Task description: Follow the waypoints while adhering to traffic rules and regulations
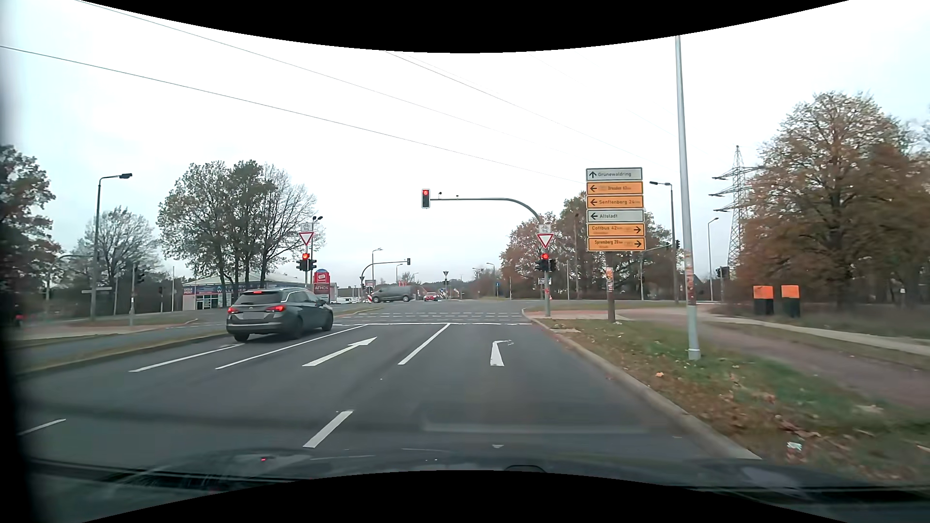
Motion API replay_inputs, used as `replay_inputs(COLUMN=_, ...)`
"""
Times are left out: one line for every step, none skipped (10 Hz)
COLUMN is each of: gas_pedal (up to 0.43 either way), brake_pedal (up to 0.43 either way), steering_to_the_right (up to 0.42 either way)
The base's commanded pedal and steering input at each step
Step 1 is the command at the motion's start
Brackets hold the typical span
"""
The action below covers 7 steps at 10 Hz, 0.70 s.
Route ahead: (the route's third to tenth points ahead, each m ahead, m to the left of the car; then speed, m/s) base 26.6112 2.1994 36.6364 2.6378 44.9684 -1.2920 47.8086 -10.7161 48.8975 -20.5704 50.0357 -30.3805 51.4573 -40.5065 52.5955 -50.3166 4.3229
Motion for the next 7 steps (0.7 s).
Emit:
replay_inputs(gas_pedal=0.000, brake_pedal=0.006, steering_to_the_right=-0.014)
replay_inputs(gas_pedal=0.000, brake_pedal=0.006, steering_to_the_right=-0.014)
replay_inputs(gas_pedal=0.000, brake_pedal=0.006, steering_to_the_right=-0.012)
replay_inputs(gas_pedal=0.000, brake_pedal=0.006, steering_to_the_right=-0.009)
replay_inputs(gas_pedal=0.000, brake_pedal=0.006, steering_to_the_right=-0.007)
replay_inputs(gas_pedal=0.000, brake_pedal=0.006, steering_to_the_right=-0.004)
replay_inputs(gas_pedal=0.000, brake_pedal=0.006, steering_to_the_right=-0.001)
